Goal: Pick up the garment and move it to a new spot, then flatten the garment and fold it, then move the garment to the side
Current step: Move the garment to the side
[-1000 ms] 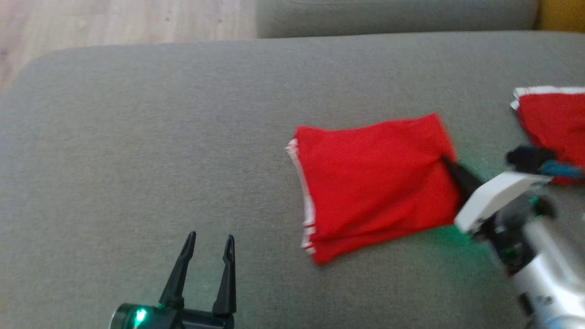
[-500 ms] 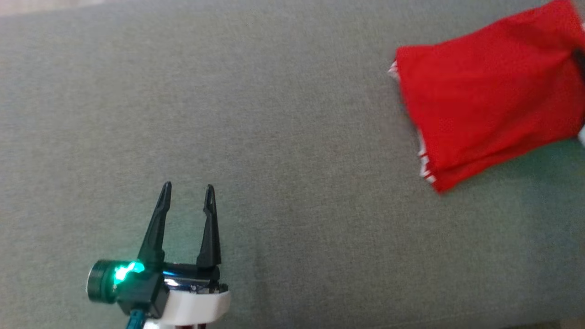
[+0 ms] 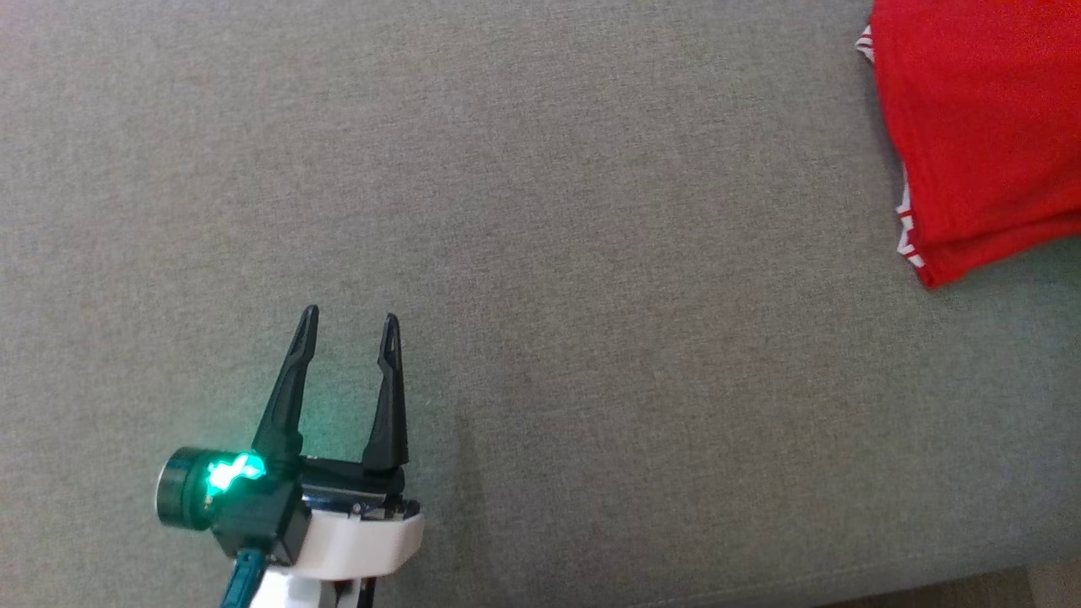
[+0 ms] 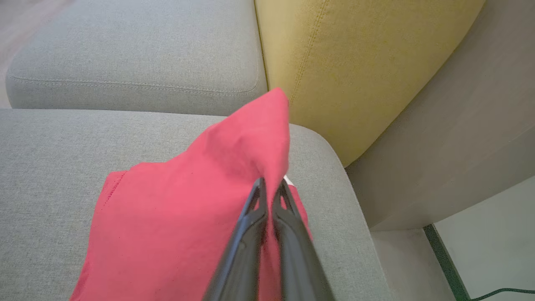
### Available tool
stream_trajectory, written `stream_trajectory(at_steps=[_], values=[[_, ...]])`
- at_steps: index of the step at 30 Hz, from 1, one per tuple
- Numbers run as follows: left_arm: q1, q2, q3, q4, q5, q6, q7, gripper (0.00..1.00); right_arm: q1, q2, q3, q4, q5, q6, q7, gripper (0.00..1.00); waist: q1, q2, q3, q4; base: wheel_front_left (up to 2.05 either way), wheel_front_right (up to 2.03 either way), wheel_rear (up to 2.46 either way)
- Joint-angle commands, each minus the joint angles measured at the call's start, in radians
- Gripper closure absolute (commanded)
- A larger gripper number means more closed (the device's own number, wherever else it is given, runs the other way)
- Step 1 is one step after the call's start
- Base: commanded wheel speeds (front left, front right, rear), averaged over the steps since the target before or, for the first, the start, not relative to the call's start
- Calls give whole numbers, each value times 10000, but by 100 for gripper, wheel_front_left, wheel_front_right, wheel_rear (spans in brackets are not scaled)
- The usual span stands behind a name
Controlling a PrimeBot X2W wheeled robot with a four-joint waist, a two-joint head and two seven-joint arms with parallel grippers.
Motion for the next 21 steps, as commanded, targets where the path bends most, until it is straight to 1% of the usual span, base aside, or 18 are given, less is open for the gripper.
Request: stream_trajectory(at_steps=[1, 7, 8, 9, 12, 16, 21], values=[[-165, -57, 309, -258, 89, -40, -93, 0, 2, -450, -169, -343, -84, 65, 25, 100, -1, 0, -14, 15, 0, 0, 0], [-237, -60, 265, -273, 18, -72, -93, 0, 232, -437, -555, -511, -915, 65, 544, 99, -1, 0, -135, 115, 0, 0, 0], [-230, -61, 254, -282, -36, -101, -93, 0, 280, -430, -616, -531, -1062, 65, 656, 64, -1, 0, -156, 132, 0, 0, 0], [-223, -61, 233, -276, -81, -136, -93, 0, 312, -413, -702, -576, -1250, 65, 674, 0, -1, 0, -183, 156, 0, 0, 0], [-202, -63, 184, -234, -202, -220, -93, 0, 457, -220, -875, -727, -1821, 65, 617, 0, -1, 0, -313, 242, 0, 0, 0], [-87, -64, 175, -92, -545, -181, -93, 0, 866, 354, -828, -1142, -2545, 65, 121, 0, -1, 0, -733, 402, 0, 0, 0], [155, -65, 95, 163, -730, -45, -93, 0, 2072, 1788, -532, -1476, -3167, 65, -828, 0, -1, 0, -1545, 679, 0, 0, 0]])
